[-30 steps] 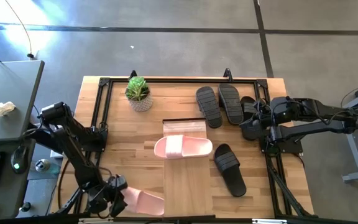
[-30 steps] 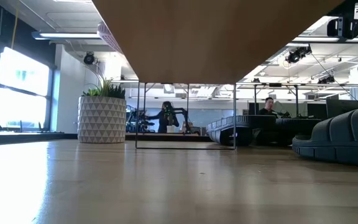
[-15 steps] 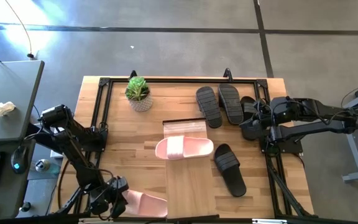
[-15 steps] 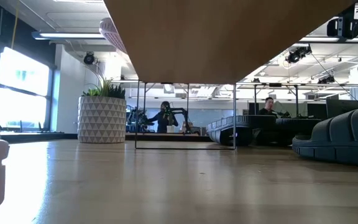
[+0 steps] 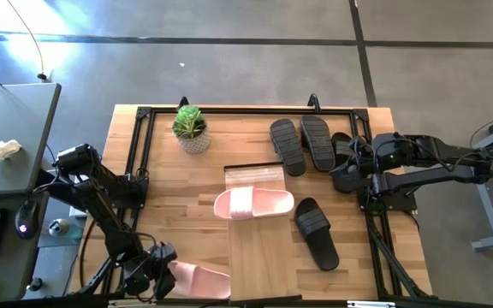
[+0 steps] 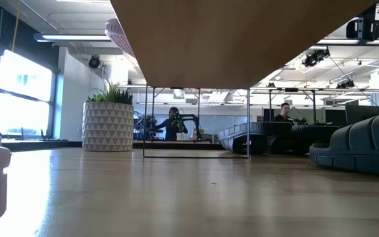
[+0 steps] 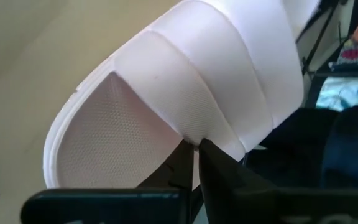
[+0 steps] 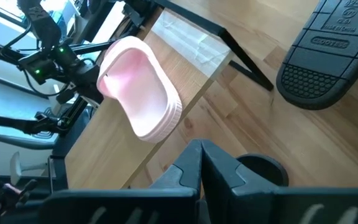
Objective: Pick and place slides into the shelf
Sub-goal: Put the pink slipper on the shelf
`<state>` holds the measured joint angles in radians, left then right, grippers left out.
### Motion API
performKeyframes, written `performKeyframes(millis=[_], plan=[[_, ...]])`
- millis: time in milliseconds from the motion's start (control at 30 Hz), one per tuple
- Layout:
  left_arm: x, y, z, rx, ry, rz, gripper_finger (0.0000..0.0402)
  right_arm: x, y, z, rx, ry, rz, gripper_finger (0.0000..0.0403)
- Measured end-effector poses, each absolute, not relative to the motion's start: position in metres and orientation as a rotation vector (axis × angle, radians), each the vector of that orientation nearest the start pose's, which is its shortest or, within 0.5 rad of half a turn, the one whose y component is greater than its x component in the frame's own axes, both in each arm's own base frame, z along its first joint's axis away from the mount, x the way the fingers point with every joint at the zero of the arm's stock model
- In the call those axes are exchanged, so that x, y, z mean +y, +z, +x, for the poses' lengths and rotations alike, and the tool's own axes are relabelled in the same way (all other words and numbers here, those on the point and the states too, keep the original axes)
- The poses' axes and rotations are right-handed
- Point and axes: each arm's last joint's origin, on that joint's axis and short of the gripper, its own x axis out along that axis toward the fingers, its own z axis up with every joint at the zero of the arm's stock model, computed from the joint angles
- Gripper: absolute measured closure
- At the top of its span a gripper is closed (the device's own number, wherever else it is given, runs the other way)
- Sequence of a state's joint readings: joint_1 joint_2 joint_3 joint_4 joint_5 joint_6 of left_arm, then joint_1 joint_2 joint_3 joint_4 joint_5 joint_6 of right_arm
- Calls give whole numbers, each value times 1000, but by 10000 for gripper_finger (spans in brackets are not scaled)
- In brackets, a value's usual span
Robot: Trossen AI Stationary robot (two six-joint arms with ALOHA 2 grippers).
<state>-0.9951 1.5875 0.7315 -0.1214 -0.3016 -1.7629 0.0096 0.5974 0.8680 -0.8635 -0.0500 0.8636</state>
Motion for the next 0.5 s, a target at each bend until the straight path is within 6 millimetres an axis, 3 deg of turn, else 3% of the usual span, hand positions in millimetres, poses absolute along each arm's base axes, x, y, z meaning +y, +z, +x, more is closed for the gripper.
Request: performKeyframes(millis=[233,500], plan=[[-236,145,160,1025,251,-1115,354,3,321,102,585,-192,852,402],[-236,146,160,1034,288,-1198,262,3,321,102,585,-192,852,402]])
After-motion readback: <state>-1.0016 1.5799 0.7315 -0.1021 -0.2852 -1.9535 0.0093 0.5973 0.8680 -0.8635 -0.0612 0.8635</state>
